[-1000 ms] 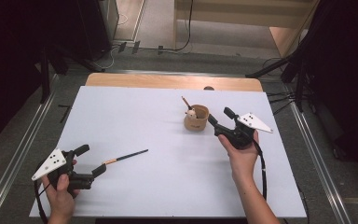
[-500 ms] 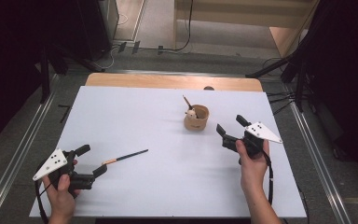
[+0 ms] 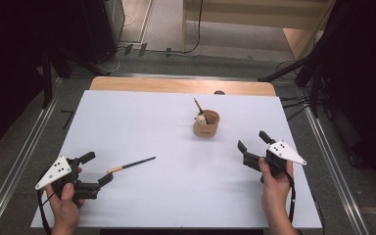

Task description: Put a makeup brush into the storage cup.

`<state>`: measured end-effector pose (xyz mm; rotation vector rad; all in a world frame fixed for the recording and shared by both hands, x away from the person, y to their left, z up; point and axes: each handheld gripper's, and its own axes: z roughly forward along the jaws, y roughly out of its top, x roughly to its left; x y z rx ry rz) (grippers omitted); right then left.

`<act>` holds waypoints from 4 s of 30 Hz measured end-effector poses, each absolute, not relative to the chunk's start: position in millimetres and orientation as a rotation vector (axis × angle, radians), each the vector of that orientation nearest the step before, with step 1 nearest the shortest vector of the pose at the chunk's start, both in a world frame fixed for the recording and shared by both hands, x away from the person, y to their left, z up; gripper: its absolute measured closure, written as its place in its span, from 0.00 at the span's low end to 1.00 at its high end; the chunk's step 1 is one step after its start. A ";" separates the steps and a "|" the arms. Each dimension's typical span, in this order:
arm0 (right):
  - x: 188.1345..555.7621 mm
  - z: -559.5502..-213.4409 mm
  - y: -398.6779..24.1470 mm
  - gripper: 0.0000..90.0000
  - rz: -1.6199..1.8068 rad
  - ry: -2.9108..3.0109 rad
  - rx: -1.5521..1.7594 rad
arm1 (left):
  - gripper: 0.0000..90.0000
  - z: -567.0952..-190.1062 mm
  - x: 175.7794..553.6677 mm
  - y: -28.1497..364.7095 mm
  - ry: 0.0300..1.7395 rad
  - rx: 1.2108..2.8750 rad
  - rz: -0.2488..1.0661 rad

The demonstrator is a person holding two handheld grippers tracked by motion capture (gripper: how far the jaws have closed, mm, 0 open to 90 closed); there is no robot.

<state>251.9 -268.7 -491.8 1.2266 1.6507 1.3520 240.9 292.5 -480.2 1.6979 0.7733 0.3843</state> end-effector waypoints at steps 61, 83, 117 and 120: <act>184.4 -498.4 -319.2 0.00 1.365 1.682 1.289 | 0.00 -478.0 246.4 286.1 0.755 1.727 0.392; 181.4 -497.3 -316.3 0.00 1.328 1.725 1.294 | 0.00 -470.8 269.2 262.6 0.783 1.807 0.329; 185.0 -504.4 -319.1 0.00 1.310 1.757 1.324 | 0.15 -467.4 319.3 221.5 0.883 2.320 0.174; 185.4 -505.3 -319.0 0.00 1.308 1.760 1.331 | 0.15 -468.2 321.3 215.1 0.896 2.375 0.173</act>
